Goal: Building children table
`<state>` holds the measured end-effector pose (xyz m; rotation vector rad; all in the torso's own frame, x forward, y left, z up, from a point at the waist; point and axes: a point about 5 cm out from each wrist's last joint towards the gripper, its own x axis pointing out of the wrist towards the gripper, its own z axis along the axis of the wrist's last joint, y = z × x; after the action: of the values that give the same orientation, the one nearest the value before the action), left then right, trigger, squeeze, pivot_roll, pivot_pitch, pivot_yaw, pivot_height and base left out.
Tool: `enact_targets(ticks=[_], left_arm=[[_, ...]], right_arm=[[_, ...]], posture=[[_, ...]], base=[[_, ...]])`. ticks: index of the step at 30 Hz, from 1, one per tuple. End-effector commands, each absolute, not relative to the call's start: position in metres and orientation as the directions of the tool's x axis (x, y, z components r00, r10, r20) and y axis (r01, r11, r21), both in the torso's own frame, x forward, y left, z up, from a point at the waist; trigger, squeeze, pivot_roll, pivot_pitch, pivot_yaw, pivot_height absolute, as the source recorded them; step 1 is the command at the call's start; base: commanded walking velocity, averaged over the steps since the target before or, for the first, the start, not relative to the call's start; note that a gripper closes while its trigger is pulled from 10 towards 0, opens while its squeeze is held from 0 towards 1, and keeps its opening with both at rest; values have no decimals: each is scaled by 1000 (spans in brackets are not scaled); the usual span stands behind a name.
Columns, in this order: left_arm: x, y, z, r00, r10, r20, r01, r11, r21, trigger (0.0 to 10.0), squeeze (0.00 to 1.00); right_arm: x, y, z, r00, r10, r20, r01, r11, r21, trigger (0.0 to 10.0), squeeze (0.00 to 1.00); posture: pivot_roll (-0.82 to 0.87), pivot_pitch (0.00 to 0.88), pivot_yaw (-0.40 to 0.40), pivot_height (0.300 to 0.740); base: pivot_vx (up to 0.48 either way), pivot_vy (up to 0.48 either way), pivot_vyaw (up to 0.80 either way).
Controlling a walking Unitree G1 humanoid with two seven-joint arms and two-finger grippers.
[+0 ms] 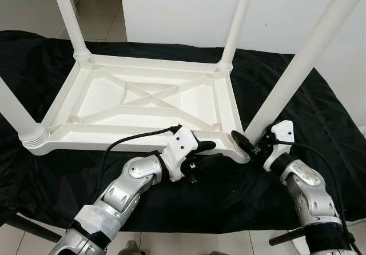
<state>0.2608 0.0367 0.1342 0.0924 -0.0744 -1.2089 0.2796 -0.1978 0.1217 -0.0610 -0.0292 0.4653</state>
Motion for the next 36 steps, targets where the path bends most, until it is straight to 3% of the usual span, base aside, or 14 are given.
enact_targets(ticks=[1,8,12,14,15,22,30,31,32,36], left_arm=[[257,36,132,267,-964,-10,959,265,105,10000,0],[257,36,133,268,-963,-6,958,266,106,10000,0],[258,36,133,273,-962,-4,956,271,110,10000,0],[258,36,133,273,-962,-4,956,271,110,10000,0],[258,36,133,272,-962,-6,956,270,112,10000,0],[259,35,133,270,-963,-6,957,267,115,10000,0],[258,33,133,264,-965,-7,958,261,116,10000,0],[258,33,134,264,-964,-7,958,262,116,10000,0],[258,33,134,265,-964,-6,958,263,118,10000,0],[258,33,135,268,-963,-4,956,266,121,10000,0]], right_arm=[[278,-199,120,914,406,5,-405,912,-66,10000,0],[277,-195,121,965,261,17,-260,963,-71,10000,0],[271,-182,110,1000,21,-16,-21,1000,-21,10000,0],[271,-182,110,1000,21,-16,-21,1000,-21,10000,0],[268,-176,104,993,-105,-46,106,994,13,10000,0],[268,-160,97,973,-212,-89,217,975,51,10000,0],[267,-143,98,974,-210,-91,218,971,95,10000,0],[266,-144,100,978,-194,-73,200,975,99,10000,922],[265,-147,103,984,-170,-44,175,977,125,10000,1000],[263,-155,105,990,-138,-11,138,981,138,10000,1000]], posture=[[35,0,-62,740],[33,0,-66,740],[33,0,-69,740],[33,0,-69,740],[32,0,-69,740],[30,0,-68,740],[29,0,-66,740],[29,0,-68,740],[29,0,-69,740],[33,0,-73,740]], base=[[0,0,0],[0,0,0],[0,0,0],[0,0,0],[0,0,0],[0,0,0],[0,0,0],[0,0,0],[0,0,0],[0,0,0]])
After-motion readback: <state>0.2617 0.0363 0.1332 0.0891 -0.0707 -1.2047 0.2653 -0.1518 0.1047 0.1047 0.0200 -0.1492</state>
